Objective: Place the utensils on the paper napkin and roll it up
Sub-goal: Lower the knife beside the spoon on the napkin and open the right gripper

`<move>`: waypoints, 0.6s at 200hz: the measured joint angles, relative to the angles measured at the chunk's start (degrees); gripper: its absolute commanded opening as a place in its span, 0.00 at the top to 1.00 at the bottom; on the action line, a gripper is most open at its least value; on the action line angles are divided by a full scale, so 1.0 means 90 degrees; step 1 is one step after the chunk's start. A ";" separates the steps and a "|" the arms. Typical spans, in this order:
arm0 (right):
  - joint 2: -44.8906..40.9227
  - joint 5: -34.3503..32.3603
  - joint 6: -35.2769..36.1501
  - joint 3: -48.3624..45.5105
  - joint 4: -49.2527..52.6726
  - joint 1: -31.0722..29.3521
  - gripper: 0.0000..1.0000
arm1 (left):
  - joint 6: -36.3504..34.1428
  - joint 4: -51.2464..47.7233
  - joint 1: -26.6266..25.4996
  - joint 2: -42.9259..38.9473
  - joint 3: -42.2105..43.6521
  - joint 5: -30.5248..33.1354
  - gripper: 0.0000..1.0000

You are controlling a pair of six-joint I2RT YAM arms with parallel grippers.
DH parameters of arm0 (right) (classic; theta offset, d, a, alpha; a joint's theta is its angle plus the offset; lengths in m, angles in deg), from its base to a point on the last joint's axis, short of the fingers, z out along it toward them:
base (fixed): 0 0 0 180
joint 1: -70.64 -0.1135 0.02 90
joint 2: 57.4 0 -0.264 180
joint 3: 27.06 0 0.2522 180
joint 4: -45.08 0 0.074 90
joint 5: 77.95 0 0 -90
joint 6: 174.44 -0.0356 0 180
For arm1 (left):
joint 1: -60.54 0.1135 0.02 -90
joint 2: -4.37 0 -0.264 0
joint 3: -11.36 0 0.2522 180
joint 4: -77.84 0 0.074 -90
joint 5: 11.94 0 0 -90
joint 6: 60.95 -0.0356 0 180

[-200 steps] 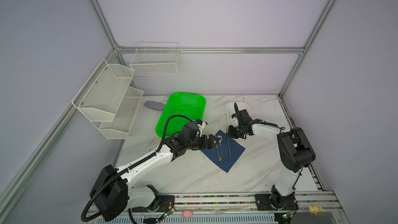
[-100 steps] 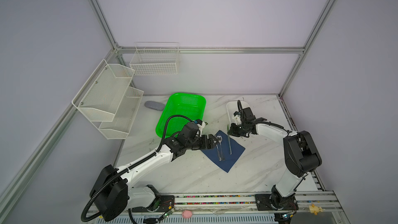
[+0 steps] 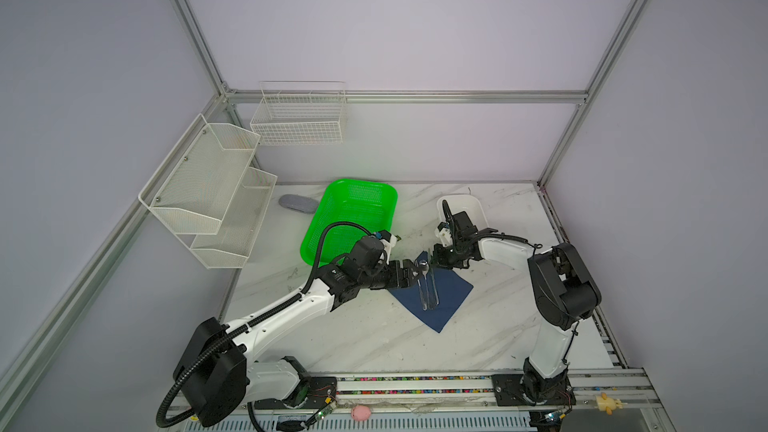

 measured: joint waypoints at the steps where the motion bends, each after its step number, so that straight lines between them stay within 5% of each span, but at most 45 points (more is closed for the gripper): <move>1: 0.0005 -0.0002 -0.0002 0.0002 -0.0002 0.0000 1.00 | 0.0000 0.0000 -0.0002 0.0000 0.0000 0.0000 0.09; 120: 0.0194 -0.0175 -0.0063 0.0027 0.0151 0.0000 0.89 | -0.0002 -0.0002 -0.0005 0.0000 0.0000 0.0000 0.09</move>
